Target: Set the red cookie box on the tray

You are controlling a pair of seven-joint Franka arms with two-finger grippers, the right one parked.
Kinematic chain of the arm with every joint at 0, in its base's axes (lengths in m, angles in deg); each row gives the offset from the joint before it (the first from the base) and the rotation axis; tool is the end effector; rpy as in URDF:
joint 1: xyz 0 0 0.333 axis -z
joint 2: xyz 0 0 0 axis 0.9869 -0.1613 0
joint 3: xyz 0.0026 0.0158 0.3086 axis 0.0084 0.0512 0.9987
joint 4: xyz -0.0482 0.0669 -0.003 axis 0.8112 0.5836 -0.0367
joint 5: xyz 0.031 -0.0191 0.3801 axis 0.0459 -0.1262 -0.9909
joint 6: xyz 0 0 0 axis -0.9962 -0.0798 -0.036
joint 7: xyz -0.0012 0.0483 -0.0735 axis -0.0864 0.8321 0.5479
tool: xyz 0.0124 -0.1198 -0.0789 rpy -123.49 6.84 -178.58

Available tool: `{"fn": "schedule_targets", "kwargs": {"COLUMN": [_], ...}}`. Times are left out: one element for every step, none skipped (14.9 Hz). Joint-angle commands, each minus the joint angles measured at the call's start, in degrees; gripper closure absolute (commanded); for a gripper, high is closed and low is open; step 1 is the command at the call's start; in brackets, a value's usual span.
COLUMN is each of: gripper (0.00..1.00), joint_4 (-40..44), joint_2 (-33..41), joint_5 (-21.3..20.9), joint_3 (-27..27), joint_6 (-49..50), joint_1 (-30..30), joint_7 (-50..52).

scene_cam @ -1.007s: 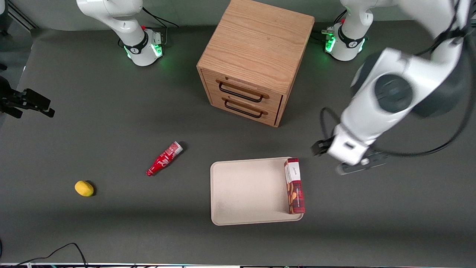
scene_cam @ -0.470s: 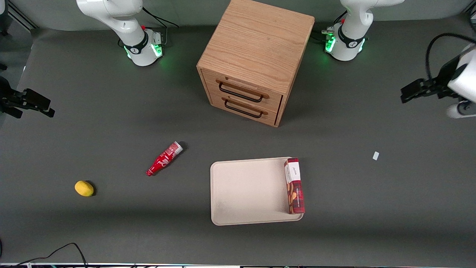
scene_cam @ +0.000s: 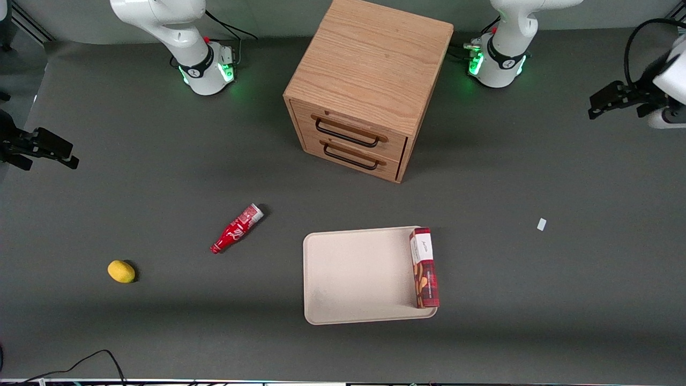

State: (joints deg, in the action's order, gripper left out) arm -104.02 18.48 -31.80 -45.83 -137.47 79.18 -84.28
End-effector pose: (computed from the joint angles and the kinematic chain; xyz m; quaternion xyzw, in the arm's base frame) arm 0.4476 0.0062 0.5582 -0.9987 -0.0069 0.0496 0.0048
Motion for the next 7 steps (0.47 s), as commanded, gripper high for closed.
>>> {"fn": "schedule_targets", "kwargs": {"gripper": [0.0, 0.0, 0.0, 0.0, 0.0, 0.0, 0.0], "joint_4": [-3.69, -2.03, 0.16, 3.06, 5.78, 8.42, 9.93], "joint_2": [3.74, 3.21, 2.25, 0.59, -1.17, -2.84, -3.64], "joint_5": [0.47, 0.47, 0.2, 0.11, 0.2, 0.11, 0.03], "joint_3": [0.61, 0.69, 1.13, 1.83, 2.27, 2.36, 2.36], "joint_6": [-1.84, -1.06, 1.12, 2.71, 4.56, 6.84, 7.9], "joint_1": [0.75, 0.67, 0.66, 0.66, 0.66, 0.66, 0.75], "joint_7": [-0.79, -1.05, -1.49, -2.37, -3.07, -3.08, -3.08]}}
